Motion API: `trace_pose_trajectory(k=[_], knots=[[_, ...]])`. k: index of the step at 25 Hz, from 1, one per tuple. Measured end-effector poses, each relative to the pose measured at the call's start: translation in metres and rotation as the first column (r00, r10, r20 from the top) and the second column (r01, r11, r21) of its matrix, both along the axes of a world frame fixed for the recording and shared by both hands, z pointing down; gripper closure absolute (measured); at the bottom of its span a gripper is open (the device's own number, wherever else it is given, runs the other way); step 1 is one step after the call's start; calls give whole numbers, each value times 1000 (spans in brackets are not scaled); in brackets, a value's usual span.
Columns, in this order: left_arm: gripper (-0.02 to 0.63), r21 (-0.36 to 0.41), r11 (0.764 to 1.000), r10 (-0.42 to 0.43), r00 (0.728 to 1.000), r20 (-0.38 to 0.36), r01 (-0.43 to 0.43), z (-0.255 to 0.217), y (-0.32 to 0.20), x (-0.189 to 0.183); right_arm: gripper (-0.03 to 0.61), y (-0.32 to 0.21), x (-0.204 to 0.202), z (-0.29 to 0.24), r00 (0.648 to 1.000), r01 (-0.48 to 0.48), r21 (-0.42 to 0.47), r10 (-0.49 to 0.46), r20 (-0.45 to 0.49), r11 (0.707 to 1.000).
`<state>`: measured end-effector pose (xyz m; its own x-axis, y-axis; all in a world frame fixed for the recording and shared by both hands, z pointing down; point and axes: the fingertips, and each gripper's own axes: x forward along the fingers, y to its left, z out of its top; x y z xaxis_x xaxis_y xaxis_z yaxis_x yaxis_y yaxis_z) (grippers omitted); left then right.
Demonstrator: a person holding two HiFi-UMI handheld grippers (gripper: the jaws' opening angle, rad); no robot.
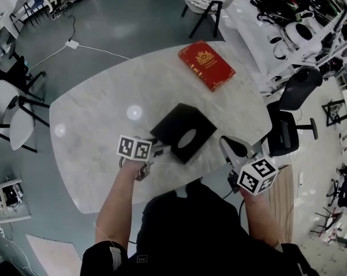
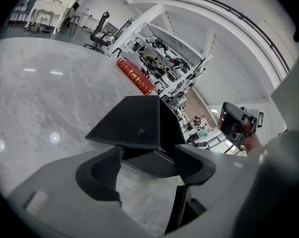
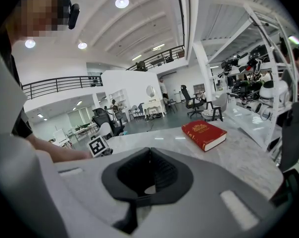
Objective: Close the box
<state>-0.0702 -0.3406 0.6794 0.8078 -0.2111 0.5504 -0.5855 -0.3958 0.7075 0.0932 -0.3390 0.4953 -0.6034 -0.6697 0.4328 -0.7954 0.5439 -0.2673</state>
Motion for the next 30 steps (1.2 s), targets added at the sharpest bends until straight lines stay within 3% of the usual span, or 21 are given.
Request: trace_pose_trajectory(k=[7,15,19,24,30], knots=[[284,107,992,-71,997,44,66,-6,-6,-6,575,5,1,-2,1000,-5,8,5,-3,1000],[284,176,962,-203,978,-37,207,-30,-23,-20,575,14,3,-3,1000,-11,8,11,0,1000],[289,169,947,-260,961,-90,272,-36,-30,-24,575,16,6,-4,1000,-20,6,19,4,1000],[444,185,895,-399,914,-69,405,-37,-40,-36,575,21,12,-3,999,-33,0,33,6,999],[437,161,888,-418,902,-113,431,-35,-42,-30,575,27,17,-4,999,-50,-2,50,7,999]])
